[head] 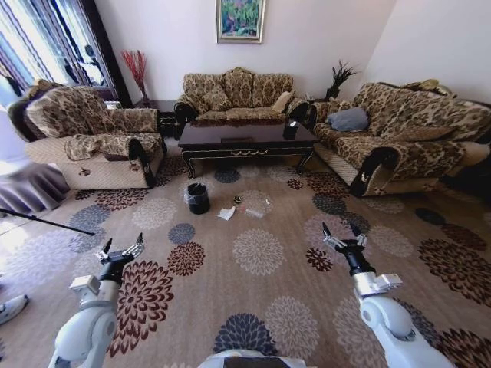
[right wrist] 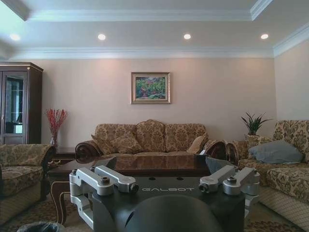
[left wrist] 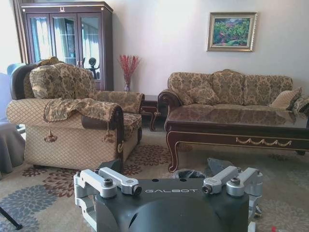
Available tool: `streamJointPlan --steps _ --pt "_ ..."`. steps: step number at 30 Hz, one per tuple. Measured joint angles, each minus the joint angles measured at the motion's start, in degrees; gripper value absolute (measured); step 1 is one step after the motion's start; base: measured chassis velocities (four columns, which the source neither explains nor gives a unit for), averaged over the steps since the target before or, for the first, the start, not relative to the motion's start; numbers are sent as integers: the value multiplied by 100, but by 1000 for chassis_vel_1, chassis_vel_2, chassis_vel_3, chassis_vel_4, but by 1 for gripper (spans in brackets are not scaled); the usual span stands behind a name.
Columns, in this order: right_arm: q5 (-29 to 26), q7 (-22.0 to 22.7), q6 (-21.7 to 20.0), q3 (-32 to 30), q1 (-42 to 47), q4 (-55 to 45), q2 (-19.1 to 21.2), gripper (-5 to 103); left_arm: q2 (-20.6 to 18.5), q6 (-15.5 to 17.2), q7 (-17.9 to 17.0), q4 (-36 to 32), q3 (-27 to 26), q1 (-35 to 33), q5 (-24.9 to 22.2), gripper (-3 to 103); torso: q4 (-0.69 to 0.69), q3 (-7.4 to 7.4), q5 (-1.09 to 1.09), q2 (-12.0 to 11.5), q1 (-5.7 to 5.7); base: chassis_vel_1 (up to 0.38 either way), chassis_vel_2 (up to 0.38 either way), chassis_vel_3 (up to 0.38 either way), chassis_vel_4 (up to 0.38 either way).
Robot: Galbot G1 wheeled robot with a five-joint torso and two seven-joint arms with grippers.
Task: Move to the front of the table and pick up the trash from the floor, then place it into the trash bin.
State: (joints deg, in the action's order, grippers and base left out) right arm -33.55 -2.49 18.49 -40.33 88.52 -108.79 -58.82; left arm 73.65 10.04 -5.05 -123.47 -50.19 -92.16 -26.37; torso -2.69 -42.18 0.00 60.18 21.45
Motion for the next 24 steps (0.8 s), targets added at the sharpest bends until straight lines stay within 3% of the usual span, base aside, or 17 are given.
streamJointPlan --steps 24 --pt "5 -86 87 -3 17 11 -23 100 78 -51 23 -37 4 -89 65 100 0 360 0 -645 -286 0 0 0 0"
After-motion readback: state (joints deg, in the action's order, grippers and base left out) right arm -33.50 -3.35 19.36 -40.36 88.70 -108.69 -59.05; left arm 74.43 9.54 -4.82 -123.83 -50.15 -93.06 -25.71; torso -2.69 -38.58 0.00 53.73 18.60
